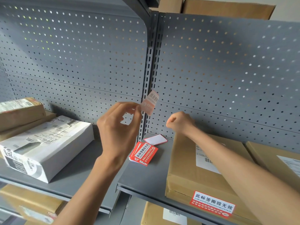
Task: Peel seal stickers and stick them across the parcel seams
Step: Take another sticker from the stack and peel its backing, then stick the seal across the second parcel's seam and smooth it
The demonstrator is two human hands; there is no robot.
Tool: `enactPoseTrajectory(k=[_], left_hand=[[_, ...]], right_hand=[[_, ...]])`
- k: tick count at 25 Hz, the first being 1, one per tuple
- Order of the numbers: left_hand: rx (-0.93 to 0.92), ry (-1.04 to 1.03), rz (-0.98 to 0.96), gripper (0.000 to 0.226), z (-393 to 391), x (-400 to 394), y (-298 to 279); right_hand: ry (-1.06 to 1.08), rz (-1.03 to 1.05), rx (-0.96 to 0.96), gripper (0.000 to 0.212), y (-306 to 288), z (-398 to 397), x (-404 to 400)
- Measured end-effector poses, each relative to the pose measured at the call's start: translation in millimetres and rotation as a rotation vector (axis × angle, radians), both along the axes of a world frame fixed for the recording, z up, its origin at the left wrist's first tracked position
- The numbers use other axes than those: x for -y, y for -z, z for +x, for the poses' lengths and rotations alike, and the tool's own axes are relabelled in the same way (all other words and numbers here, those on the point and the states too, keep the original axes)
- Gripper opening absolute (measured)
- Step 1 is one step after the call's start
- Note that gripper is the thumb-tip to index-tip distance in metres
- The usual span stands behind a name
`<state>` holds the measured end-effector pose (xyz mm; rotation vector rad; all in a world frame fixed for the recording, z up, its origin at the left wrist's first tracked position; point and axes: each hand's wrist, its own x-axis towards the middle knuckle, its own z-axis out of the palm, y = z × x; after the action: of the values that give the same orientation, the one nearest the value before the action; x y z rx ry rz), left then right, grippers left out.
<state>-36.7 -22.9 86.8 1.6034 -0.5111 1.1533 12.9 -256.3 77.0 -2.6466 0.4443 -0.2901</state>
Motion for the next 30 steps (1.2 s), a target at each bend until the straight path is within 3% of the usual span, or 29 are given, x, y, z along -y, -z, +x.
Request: enactPoseTrajectory(k=[3, 6, 9, 12, 15, 19, 23, 30], left_hand=[[-0.012, 0.014, 0.011, 0.011, -1, 6, -3], [0.034, 0.019, 0.041, 0.010, -5, 17, -4], [0.146, 0.011, 0.109, 0.009, -9, 33, -1], [0.276, -0.025, 0.216, 0.011, -17, 51, 3], [0.383, -0.023, 0.301, 0.012, -31, 70, 4], [0.466, 0.013, 0.352, 0.008, -47, 91, 4], [0.487, 0.038, 0.361, 0.012, -62, 109, 2], [0.440, 0.133, 0.409, 0.014, -79, 127, 1]], right_hand=[[-0.012, 0.149, 0.104, 0.016, -21, -32, -1], [-0.131, 0.469, 0.216, 0.009, -46, -81, -9], [-0.258, 0.767, 0.337, 0.017, -65, -125, -19], [-0.297, 0.925, 0.381, 0.032, -71, -155, -21], [-0.301, 0.940, 0.400, 0.042, -71, -177, -17], [-0.241, 0.880, 0.479, 0.027, -69, -197, -9], [-0.124, 0.818, 0.578, 0.014, -68, -214, 3], [0.037, 0.796, 0.638, 0.011, -70, -232, 23]])
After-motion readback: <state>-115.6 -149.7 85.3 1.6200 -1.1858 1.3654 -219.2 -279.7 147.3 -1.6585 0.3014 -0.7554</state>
